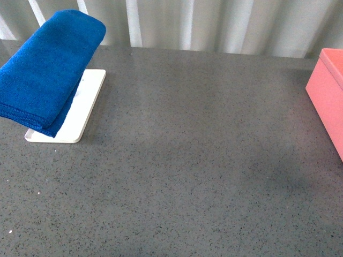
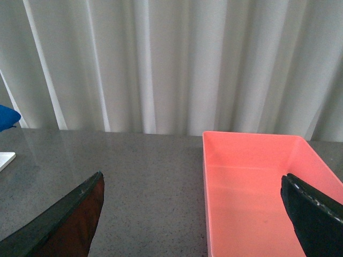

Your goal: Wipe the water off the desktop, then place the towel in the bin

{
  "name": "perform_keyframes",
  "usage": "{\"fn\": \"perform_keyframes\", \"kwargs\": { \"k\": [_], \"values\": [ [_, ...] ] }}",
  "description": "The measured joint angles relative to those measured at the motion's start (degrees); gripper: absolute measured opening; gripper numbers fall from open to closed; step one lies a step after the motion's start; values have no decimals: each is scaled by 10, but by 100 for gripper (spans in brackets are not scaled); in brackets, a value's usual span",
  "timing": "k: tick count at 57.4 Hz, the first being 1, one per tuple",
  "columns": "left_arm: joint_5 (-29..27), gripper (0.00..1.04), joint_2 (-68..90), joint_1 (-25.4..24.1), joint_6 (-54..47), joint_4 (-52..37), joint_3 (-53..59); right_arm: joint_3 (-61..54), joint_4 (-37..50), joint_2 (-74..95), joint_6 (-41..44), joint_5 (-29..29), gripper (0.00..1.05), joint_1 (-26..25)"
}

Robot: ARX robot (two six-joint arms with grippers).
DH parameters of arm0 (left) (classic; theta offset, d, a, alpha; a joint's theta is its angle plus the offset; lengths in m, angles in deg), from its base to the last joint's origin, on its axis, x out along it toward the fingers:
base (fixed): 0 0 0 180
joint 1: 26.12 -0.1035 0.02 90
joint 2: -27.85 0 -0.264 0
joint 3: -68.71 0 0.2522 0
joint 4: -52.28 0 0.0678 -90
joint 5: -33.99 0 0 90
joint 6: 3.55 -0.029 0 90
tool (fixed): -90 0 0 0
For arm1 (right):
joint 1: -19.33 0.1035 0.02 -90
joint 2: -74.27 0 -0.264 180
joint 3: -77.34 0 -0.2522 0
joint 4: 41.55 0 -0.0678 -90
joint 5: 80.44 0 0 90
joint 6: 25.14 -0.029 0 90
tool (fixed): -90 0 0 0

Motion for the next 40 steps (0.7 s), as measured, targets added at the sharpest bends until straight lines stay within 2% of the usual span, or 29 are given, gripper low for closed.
{"fn": "perform_keyframes", "kwargs": {
  "k": [15, 40],
  "values": [
    [-46, 98, 126, 11, -35, 86, -144, 0, 0, 0, 0, 0, 98, 0],
    [-66, 98, 187, 19, -41, 61, -143, 0, 0, 0, 0, 0, 98, 0]
  ]
}}
